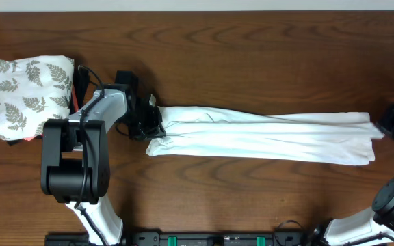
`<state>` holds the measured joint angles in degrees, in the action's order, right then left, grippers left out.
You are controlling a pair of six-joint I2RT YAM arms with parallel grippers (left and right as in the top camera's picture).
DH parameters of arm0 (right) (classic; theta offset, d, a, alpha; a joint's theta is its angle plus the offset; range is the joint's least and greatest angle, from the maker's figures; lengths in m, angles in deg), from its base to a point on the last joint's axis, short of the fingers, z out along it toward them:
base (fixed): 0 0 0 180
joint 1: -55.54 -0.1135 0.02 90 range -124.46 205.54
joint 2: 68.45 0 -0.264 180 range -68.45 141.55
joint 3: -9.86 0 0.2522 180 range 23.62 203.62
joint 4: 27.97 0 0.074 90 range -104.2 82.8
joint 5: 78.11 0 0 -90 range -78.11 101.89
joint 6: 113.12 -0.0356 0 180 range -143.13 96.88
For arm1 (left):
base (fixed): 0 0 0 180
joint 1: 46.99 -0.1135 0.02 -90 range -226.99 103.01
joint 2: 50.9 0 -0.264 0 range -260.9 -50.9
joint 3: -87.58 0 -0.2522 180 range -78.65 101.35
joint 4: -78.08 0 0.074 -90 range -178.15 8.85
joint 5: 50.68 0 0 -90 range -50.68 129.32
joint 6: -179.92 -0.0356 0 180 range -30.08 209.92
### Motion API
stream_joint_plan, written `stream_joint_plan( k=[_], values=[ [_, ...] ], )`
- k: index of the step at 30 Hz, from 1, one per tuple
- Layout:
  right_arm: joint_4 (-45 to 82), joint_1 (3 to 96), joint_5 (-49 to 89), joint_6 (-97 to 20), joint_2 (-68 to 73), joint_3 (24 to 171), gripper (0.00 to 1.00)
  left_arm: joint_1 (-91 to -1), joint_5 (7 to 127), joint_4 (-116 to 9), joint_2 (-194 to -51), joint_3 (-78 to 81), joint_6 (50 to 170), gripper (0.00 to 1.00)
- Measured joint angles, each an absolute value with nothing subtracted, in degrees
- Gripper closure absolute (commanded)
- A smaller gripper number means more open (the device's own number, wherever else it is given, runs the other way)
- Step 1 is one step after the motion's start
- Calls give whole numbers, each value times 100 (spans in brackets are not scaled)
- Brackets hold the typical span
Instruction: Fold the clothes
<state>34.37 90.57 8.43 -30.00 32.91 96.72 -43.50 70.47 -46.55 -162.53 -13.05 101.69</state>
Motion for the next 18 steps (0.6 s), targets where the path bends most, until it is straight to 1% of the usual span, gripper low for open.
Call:
stream_joint_plan(
  k=[2, 4, 6, 7, 11, 13, 18],
  values=[
    [3439, 9057, 738, -2967, 3291, 9606, 81, -4350, 7047, -4655, -16253, -1305, 10169, 88],
    [3439, 9057, 685, -2965, 3291, 9578, 77, -4350, 7047, -4655, -16253, -1305, 10169, 88],
    [3433, 9057, 639, -2961, 3291, 9576, 77, -4350, 7047, -4655, -16253, -1305, 10169, 88],
    [3433, 9057, 622, -2961, 3291, 9576, 77, -4350, 7047, -4655, -16253, -1305, 10169, 88],
    [3304, 9057, 716, -2947, 3291, 9576, 83, -4350, 7047, -4655, -16253, -1305, 10169, 88],
    [3182, 9057, 1059, -2829, 3291, 9576, 91, -4352, 7047, -4655, -16253, -1305, 10169, 88],
    [3133, 9011, 2888, -2239, 3291, 9576, 96, -4350, 7047, -4655, -16253, -1305, 10169, 88]
  ],
)
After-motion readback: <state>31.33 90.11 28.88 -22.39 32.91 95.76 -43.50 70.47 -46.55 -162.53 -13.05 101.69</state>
